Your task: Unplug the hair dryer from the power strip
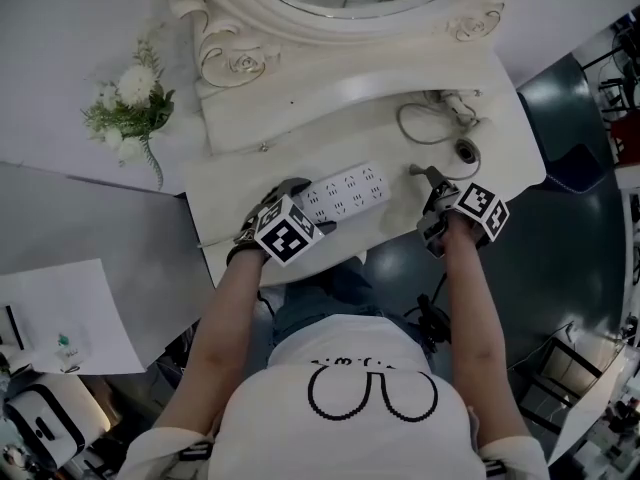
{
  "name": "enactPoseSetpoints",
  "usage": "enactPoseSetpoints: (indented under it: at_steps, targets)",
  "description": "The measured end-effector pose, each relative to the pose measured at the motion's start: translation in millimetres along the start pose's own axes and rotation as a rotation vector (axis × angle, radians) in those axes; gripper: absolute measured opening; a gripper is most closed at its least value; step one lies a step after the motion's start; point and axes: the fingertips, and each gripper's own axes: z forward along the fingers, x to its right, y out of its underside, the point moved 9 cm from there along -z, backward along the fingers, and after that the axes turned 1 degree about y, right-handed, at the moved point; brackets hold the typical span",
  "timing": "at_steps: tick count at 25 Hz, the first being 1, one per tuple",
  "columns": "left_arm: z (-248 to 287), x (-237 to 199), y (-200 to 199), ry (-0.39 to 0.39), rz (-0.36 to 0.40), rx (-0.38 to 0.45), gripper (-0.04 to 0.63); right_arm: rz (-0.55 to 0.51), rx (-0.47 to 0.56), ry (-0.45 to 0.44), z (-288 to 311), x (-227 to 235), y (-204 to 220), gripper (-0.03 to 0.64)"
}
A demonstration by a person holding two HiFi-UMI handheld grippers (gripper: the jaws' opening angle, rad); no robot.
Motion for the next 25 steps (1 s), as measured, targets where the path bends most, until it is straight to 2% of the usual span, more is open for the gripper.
enactPoseSetpoints:
  at_steps: [5, 7, 8, 11, 14, 16, 21, 25]
  targets:
    - [0, 0, 0, 0.001, 0.001, -0.003, 0.408, -0.062, -0.01, 0.035, 0, 0, 5, 0.089]
    - [0, 0, 1, 0.002, 0.001, -0.002, 0.408, -0.064, -0.029, 0.021, -2, -2, 8, 0.235]
    - [0, 0, 1, 0.002, 0.002, -0.001, 0.408, -0.058, -0.042, 0.016, -3, -3, 10, 0.283]
    - [-1, 0, 2, 0.002, 0.003, 0.006, 0.408, -0.067, -0.046, 0.012, -8, -5, 17, 0.394]
    - [-1, 0, 2, 0.003, 0.004, 0.012, 0.408, -0.132, 0.019, 0.039, -17, -10, 20, 0.496]
    - [-1, 0, 3, 0.002, 0.004, 0.015, 0.408, -0.196, 0.049, 0.07, -23, -13, 23, 0.518]
    - [-1, 1, 2, 0.0, 0.006, 0.023, 0.408, -0.386, 0.073, 0.158, -42, -19, 32, 0.518]
    - [-2, 1, 2, -0.003, 0.008, 0.028, 0.408, -0.498, 0.073, 0.165, -53, -31, 37, 0.511]
